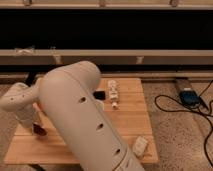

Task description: Place the pepper on the white sponge

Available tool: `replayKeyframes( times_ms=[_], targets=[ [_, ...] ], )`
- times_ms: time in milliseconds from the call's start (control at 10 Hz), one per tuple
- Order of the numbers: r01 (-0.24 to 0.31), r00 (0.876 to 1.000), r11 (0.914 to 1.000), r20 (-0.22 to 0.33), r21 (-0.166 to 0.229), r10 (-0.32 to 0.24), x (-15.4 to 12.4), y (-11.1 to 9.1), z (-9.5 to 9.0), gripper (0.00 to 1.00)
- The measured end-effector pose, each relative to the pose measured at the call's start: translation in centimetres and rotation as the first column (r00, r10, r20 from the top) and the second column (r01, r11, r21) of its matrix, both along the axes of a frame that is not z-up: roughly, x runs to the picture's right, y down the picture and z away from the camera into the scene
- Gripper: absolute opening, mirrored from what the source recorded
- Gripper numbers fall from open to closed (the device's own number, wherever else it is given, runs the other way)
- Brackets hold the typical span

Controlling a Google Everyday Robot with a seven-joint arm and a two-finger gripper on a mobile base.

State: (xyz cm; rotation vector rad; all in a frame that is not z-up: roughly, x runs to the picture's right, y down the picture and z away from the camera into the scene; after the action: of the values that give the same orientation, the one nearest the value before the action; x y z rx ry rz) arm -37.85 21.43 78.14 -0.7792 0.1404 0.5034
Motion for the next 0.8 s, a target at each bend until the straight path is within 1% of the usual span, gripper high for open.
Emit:
replayKeyframes(
  times_ms=[200,400,500,800],
  targets=[
    [-0.038,0.999,0.9993,0.028,0.007,0.037,2.8,-1.3,-1.9,0.00],
    [-0.073,0.997,0.9972,0.040,0.013,0.072,5.9,-2.7,-3.3,0.00],
    [-0.100,0.994,0.9949,0.040,0.013,0.099,8.3,-3.5,-3.8,0.00],
    [-0.173,0.985,0.9849,0.007,-0.001,0.173,15.4,-5.3,-3.9,0.00]
  ],
)
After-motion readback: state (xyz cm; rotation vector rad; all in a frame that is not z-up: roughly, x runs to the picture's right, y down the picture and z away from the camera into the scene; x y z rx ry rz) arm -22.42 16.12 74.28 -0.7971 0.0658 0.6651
